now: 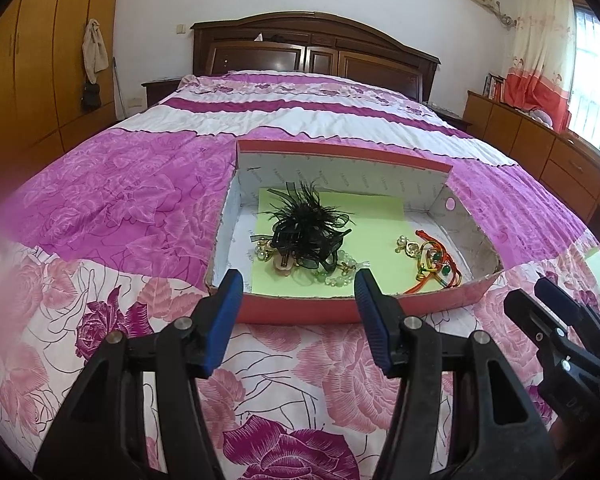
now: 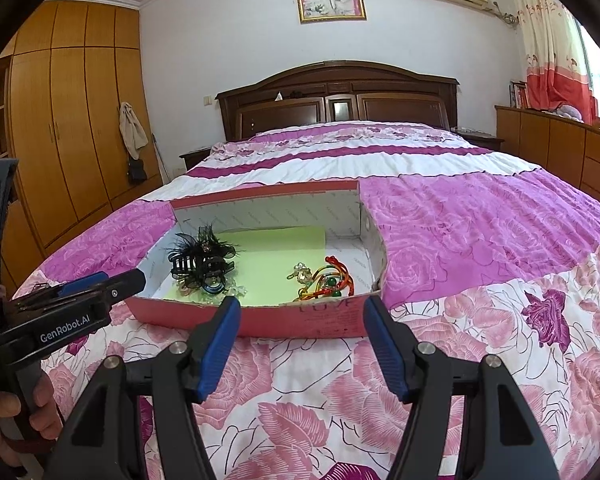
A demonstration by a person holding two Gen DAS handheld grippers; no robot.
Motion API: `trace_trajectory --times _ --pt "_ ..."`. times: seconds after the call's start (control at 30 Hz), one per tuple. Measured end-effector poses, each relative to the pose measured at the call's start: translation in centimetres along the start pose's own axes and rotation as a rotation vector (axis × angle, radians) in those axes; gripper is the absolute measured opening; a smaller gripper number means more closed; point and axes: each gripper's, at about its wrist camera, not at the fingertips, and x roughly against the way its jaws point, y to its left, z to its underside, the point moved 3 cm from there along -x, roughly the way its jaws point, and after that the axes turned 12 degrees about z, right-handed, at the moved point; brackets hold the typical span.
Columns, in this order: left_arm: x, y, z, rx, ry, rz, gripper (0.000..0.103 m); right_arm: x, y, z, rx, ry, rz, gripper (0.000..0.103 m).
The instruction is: Organize jewelry
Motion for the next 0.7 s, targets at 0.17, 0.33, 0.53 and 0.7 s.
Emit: trace_trajectory --times 0.17,0.33,0.53,0.7 --pt "-0.07 0.05 0.09 -0.001 0.001 -0.002 0.05 0.0 -0.03 0.02 0.0 -0.001 0.0 0.066" --pt "-0.05 0.07 0.11 -0.001 0.001 -0.002 0.05 -0.04 -0.02 0.08 -0.001 0.001 0.0 0.066" --pt "-0.03 0.15 0.14 0.0 0.003 -0.003 0.05 -0.09 -0.01 0.11 -0.001 0.001 -0.001 0.066" --pt "-0.05 0.14 0.13 0.001 0.002 -0.003 0.05 -0.08 0.0 0.11 -0.001 0.001 -0.001 0.066"
